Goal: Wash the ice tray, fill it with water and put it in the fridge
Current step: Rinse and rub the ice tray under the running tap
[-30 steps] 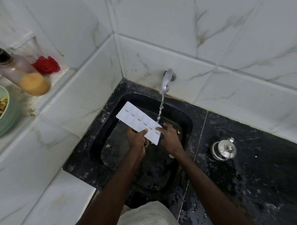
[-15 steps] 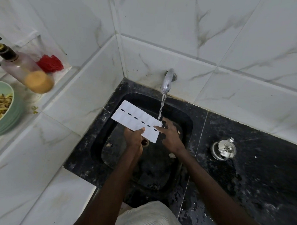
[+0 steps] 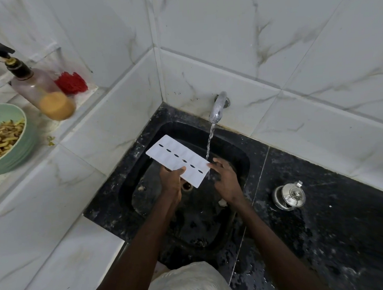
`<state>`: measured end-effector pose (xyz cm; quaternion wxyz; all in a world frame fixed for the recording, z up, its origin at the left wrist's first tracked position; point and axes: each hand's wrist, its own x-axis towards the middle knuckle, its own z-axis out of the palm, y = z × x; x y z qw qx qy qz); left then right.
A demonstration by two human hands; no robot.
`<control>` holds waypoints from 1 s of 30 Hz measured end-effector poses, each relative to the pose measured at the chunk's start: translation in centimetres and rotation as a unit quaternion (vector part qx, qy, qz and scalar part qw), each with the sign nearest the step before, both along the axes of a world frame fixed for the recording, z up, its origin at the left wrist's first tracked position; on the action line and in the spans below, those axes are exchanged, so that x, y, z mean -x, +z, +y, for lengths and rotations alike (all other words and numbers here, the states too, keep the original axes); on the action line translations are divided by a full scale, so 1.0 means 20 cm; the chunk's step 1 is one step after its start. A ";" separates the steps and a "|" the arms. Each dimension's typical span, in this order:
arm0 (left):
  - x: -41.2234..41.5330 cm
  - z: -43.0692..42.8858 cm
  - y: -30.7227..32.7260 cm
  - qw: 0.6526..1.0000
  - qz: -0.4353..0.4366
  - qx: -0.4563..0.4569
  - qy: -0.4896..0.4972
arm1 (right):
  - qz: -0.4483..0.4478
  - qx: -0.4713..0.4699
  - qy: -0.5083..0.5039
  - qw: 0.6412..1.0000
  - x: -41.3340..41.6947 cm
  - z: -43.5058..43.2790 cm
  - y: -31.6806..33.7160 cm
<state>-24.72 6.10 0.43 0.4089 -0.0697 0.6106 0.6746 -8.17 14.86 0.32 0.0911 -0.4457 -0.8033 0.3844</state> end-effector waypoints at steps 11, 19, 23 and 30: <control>-0.02 0.00 0.00 0.999 0.036 0.027 0.029 | -0.035 -0.003 0.061 0.998 -0.06 -0.05 -0.08; -0.04 0.01 -0.01 0.997 0.077 0.000 0.032 | -0.009 -0.033 0.122 0.992 -0.07 -0.05 -0.07; -0.02 0.03 -0.04 0.998 0.067 0.013 0.011 | -0.037 -0.014 0.136 0.990 -0.07 -0.01 -0.08; -0.07 0.07 -0.07 0.998 0.038 0.030 -0.044 | -0.083 0.025 0.155 0.984 0.00 0.13 -0.07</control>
